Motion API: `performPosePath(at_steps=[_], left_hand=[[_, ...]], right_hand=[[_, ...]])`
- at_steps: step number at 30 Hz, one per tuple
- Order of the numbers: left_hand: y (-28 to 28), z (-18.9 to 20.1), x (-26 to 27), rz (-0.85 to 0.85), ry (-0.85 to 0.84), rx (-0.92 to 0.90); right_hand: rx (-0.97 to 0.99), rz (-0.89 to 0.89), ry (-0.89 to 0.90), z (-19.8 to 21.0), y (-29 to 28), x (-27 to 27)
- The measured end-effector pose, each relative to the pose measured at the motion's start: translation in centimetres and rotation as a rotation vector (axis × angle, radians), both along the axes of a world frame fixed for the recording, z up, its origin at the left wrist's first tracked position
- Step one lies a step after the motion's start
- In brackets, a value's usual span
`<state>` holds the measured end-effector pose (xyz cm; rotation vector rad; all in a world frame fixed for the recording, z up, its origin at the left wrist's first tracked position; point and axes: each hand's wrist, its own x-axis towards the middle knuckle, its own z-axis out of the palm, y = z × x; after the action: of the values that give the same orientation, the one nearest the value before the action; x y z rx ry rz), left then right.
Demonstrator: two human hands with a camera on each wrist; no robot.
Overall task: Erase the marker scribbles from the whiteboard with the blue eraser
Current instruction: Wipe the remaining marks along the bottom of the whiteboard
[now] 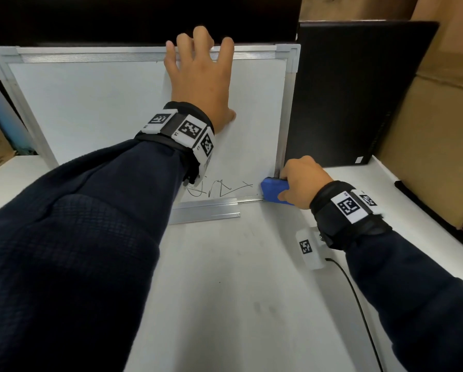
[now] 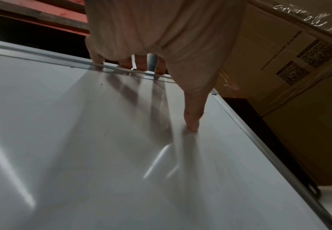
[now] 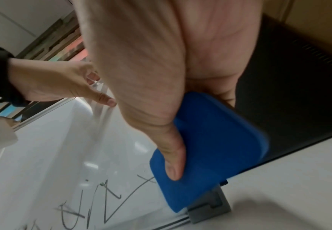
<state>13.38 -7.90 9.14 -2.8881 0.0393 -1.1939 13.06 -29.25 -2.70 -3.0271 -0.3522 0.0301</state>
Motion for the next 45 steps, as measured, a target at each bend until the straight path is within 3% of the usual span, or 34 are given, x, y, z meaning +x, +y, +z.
performPosePath(at_steps=[7,15,21,29,39,45], left_hand=[[0.3,0.1,-0.1,0.008,0.003,0.016],[0.3,0.0,0.1,0.014,0.002,0.024],[0.3,0.2,-0.1,0.02,0.008,0.038],[0.4,0.1,-0.2,0.014,0.001,0.034],[0.2,0.2,-0.2,0.027,0.003,0.045],[0.5,0.1,-0.1,0.02,0.001,0.046]], right_hand=[[0.082,0.118,-0.02,-0.8,1.3,-0.2],[0.019,0.031,-0.026,1.0,-0.9,0.1],[0.032,0.149,-0.049,0.4,2.6,-0.4],[0.033,0.102,-0.043,0.7,-0.4,-0.4],[0.138,0.219,-0.082,-0.2,2.7,-0.9],[0.105,0.171,-0.078,0.4,0.2,-0.1]])
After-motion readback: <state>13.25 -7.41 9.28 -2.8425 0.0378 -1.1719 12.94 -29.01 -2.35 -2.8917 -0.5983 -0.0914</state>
